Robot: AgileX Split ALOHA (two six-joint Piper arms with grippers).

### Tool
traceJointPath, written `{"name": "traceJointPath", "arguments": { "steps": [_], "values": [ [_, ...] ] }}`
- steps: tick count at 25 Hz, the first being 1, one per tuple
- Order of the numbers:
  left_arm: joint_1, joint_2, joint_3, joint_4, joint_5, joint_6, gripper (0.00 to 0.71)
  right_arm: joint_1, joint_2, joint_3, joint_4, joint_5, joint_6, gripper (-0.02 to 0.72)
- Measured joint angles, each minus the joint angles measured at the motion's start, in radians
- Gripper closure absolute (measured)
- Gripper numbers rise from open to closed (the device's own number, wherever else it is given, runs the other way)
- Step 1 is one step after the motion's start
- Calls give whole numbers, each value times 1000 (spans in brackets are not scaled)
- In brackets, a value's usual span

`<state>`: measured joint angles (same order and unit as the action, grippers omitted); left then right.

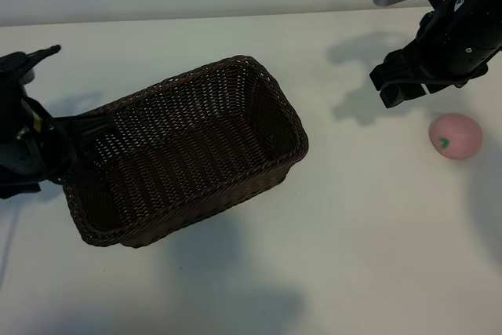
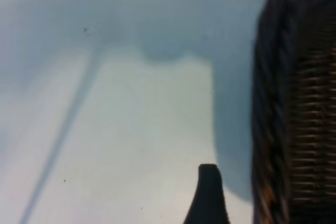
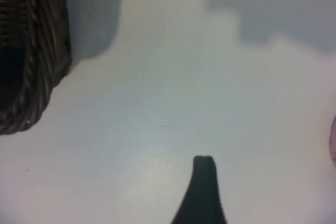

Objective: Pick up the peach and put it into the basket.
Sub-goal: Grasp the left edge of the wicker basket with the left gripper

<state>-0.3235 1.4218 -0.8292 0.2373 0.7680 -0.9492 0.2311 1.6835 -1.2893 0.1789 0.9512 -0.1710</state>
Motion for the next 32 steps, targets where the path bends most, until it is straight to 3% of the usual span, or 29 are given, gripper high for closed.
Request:
{"name": "traceJointPath", "arguments": {
  "steps": [8,15,32],
  "values": [
    [61,49,1,-65,-43,121,120,0,0,0,0,0,0,107],
    [61,110,1,-150,-142,156,120,0,0,0,0,1,0,107],
    [62,195,1,-189,-175,196,120,0,0,0,0,1,0,107]
  ]
}}
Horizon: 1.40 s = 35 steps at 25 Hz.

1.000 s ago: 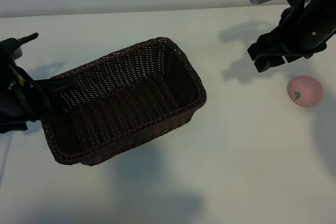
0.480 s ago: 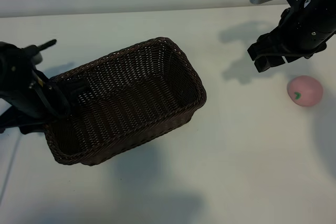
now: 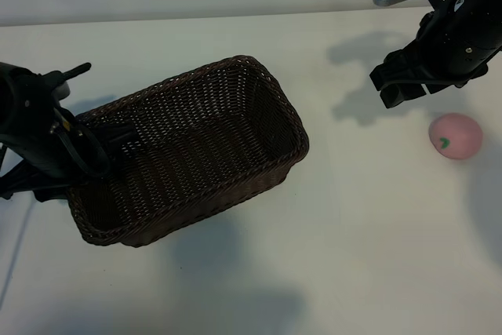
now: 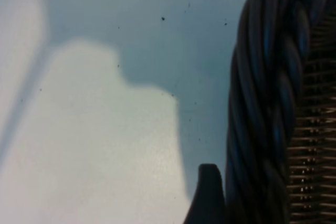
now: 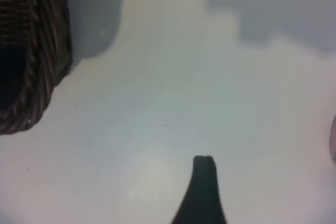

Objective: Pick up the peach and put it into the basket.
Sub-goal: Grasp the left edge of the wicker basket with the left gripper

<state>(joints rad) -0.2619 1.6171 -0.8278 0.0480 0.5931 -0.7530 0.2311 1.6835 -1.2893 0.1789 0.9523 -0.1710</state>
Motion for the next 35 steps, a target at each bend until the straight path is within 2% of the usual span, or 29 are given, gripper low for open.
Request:
{"name": "traceJointPath", "arguments": {
  "steps": [5,22,25,33,35],
  "values": [
    [0,54,0,-5,-13,13,120,0,0,0,0,1,0,107],
    [0,94,0,-4,-40,18,133,0,0,0,0,3,0,107],
    [0,94,0,-4,-40,23,172,0,0,0,0,3,0,107],
    [0,94,0,-4,-34,26,388,0,0,0,0,5,0,107],
    [0,94,0,-7,-38,26,411,0,0,0,0,5,0,107]
  ]
}}
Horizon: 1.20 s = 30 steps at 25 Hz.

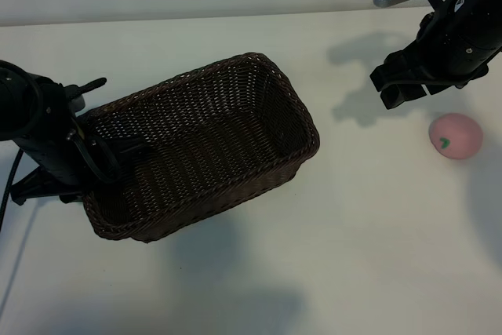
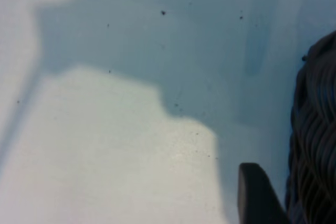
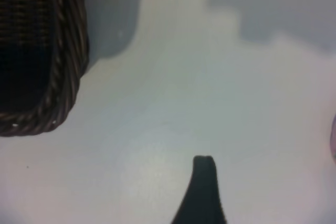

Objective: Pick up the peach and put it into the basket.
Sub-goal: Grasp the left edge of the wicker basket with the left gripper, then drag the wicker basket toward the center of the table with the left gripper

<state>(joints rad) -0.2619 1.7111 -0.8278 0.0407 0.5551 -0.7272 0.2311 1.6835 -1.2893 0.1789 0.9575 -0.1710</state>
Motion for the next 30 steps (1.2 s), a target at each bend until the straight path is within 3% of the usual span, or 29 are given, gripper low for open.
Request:
{"name": "traceJointPath", "arguments": {
  "steps": [13,20,26,30],
  "values": [
    [0,0,0,-41,-21,72,430,0,0,0,0,0,0,107],
    [60,-49,1,-218,-44,224,548,0,0,0,0,0,0,107],
    [123,-94,8,-390,-43,420,549,0,0,0,0,0,0,107],
    [135,-99,8,-487,-46,519,549,0,0,0,0,0,0,107]
  ]
}}
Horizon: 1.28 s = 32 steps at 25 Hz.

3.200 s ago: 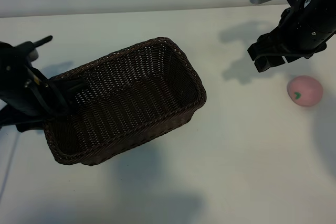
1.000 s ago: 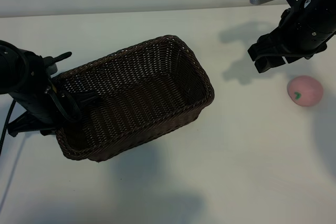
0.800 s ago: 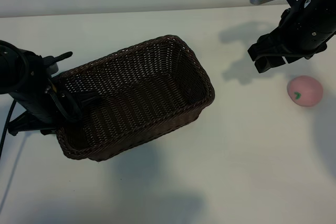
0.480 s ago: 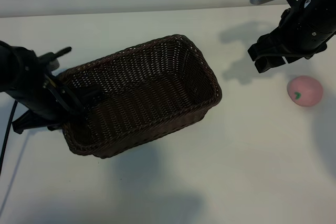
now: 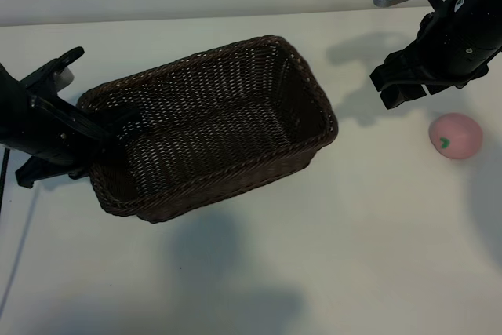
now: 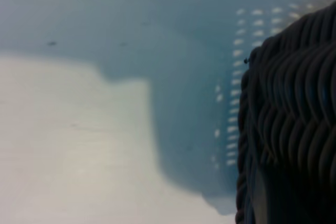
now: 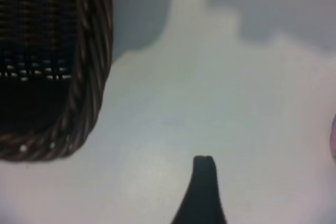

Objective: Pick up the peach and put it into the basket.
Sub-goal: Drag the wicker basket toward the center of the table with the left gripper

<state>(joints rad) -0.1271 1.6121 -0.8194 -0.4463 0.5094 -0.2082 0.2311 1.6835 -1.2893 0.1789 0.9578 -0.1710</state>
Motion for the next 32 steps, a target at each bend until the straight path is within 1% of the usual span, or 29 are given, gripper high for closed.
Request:
{"name": "traceJointPath", "arguments": {
  "steps": [2,5,8,11,17,20,26,28,32],
  "values": [
    [0,0,0,-34,-1,41,549,0,0,0,0,0,0,107],
    [1,-1,0,-42,-2,68,549,0,0,0,0,0,0,107],
    [3,-1,-3,-25,-1,83,549,0,0,0,0,0,0,107],
    [5,-1,-33,4,11,100,549,0,0,0,0,0,0,107],
    [5,18,-152,9,55,143,549,0,0,0,0,0,0,107],
    [5,66,-219,9,97,160,549,0,0,0,0,1,0,107],
    [3,182,-324,12,145,199,549,0,0,0,0,1,0,107],
    [-8,208,-352,17,150,208,549,0,0,0,0,1,0,107],
    [-47,258,-419,20,152,208,549,0,0,0,0,1,0,107]
  ]
}}
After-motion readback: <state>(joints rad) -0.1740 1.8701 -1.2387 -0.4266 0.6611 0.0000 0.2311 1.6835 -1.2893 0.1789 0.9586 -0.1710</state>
